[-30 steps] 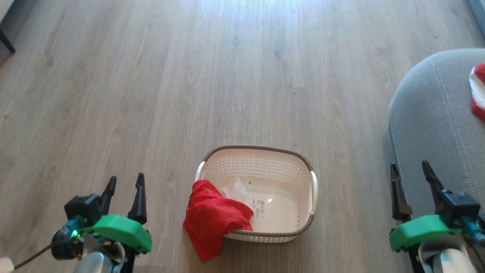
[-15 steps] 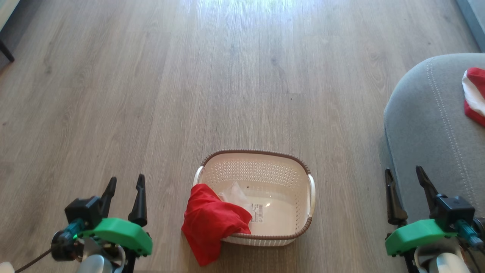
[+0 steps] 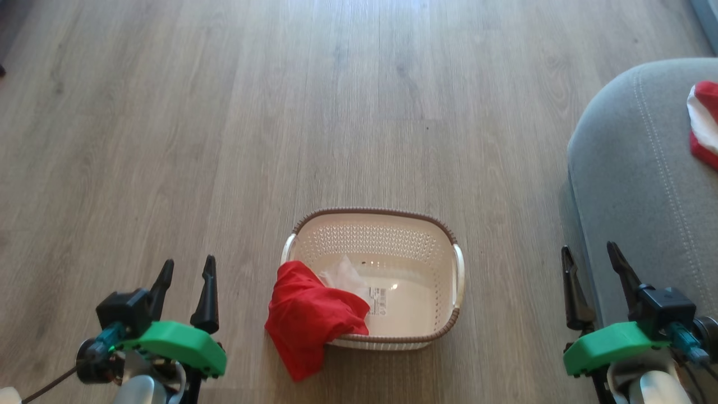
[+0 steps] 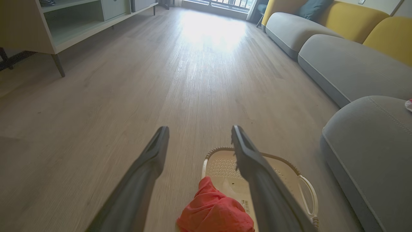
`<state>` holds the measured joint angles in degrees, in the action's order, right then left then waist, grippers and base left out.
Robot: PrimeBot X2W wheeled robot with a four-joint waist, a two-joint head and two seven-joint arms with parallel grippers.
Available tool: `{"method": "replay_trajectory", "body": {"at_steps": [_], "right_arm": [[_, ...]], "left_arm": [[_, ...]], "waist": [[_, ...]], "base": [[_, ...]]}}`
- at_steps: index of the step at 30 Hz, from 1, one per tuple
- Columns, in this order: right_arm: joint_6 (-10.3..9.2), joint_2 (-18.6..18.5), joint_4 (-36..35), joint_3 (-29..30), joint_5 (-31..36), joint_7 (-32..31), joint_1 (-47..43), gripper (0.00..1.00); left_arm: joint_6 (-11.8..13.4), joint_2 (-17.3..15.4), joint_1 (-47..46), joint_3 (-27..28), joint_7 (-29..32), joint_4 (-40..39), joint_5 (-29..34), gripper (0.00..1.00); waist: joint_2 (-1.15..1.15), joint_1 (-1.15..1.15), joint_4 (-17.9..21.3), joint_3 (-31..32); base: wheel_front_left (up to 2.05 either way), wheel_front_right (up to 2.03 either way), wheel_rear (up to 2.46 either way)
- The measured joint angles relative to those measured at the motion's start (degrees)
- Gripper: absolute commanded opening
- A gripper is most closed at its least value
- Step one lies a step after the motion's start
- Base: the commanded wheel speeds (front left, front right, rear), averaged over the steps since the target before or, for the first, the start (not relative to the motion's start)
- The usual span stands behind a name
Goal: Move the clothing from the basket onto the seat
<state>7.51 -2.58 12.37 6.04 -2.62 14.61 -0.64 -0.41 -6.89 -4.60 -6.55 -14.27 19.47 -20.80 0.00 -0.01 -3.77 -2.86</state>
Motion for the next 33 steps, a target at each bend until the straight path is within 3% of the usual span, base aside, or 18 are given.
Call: {"method": "replay_trajectory", "body": {"at_steps": [9, 16, 33], "right_arm": [[0.0, 0.0, -1.8, -0.2, 0.0, 0.0, 1.8, 1.0], [0.0, 0.0, -4.3, -0.2, 0.2, 0.0, 7.2, 1.0], [0.0, -0.1, -6.5, -0.9, 0.5, 0.0, 15.6, 1.0]], "left_arm": [[-1.0, 0.2, -1.7, 0.2, 0.0, 0.2, 0.7, 1.0], [-2.5, 0.3, -9.0, -2.5, 2.9, 4.6, 1.2, 1.0], [-5.3, 1.5, -27.5, -6.6, 12.7, 28.5, 1.1, 1.0]], "waist": [[0.0, 0.0, 1.2, -3.5], [0.0, 0.01, 2.4, -11.1], [0.0, 0.02, 6.4, -28.4]], "base": [[0.0, 0.0, 0.0], [0.0, 0.0, 0.0], [0.0, 0.0, 0.0]]}}
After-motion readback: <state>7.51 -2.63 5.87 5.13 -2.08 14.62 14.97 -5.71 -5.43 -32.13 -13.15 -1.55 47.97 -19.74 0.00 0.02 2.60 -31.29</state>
